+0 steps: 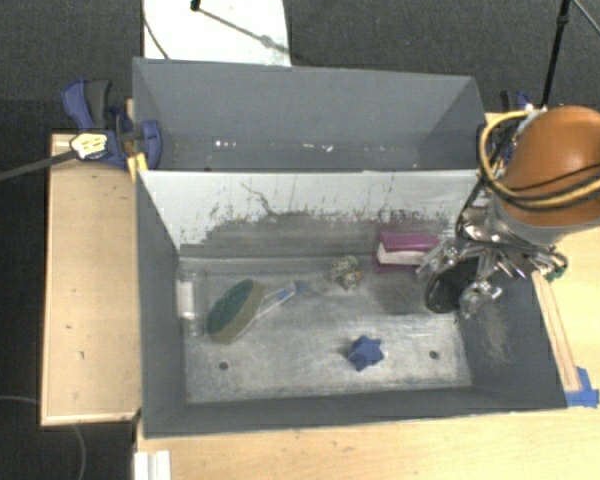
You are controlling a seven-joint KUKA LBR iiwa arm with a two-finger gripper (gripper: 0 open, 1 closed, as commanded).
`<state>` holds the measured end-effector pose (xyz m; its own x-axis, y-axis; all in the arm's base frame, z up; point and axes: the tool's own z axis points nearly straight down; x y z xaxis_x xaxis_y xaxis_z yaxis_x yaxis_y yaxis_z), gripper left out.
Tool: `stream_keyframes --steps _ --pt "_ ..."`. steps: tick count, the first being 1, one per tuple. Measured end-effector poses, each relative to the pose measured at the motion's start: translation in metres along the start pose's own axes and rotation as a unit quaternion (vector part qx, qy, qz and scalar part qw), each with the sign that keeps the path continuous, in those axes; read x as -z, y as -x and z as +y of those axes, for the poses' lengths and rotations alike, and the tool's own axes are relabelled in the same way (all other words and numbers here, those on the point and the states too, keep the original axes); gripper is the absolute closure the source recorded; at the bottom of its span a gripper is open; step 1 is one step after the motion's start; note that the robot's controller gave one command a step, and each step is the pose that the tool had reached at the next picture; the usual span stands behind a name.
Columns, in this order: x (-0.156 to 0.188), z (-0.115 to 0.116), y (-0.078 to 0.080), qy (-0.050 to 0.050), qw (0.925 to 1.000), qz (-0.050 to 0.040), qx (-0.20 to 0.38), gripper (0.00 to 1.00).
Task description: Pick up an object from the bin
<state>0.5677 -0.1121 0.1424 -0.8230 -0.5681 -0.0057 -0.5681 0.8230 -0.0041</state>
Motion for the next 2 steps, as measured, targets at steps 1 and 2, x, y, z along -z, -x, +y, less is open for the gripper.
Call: stream_keyframes --steps 1,2 --pt "0.006 0.000 0.001 0.001 1.0000 0.0002 -0.003 1.00" --pt "0.037 -0.001 0.002 0.000 1.0000 0.0002 -0.008 1.00"
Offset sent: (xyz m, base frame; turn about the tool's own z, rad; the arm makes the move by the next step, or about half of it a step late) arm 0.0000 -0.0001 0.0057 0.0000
